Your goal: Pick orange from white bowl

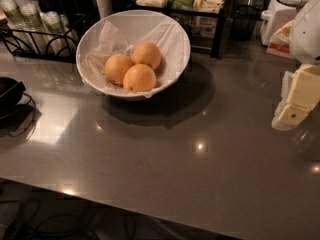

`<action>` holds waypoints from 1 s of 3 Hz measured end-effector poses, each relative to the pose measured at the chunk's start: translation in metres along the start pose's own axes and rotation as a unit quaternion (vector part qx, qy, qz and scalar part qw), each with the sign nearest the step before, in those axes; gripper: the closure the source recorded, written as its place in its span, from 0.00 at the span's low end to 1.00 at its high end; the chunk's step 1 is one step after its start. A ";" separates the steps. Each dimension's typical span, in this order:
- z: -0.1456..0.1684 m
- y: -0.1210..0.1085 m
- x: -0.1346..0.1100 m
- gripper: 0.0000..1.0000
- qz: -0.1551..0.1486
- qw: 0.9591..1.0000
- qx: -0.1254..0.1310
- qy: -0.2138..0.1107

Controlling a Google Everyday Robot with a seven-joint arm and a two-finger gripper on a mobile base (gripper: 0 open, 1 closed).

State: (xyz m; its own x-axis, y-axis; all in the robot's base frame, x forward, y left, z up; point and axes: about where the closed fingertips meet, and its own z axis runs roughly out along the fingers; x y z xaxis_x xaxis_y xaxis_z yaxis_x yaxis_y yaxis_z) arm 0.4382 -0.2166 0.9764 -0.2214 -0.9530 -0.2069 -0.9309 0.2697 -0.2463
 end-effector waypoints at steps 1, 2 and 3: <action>0.000 0.000 0.000 0.00 0.000 1.000 0.000 0.000; 0.001 -0.004 -0.017 0.00 -0.016 1.000 0.004 -0.019; 0.006 -0.004 -0.054 0.00 -0.056 0.997 0.005 -0.048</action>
Offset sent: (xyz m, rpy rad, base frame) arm 0.0188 0.0345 0.0021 0.0561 -0.0318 0.0928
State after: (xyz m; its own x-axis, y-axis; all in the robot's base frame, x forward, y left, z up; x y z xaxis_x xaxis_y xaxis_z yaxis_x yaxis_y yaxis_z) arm 0.4559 -0.1656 0.9825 -0.0871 -0.9596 -0.2674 -0.9454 0.1642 -0.2815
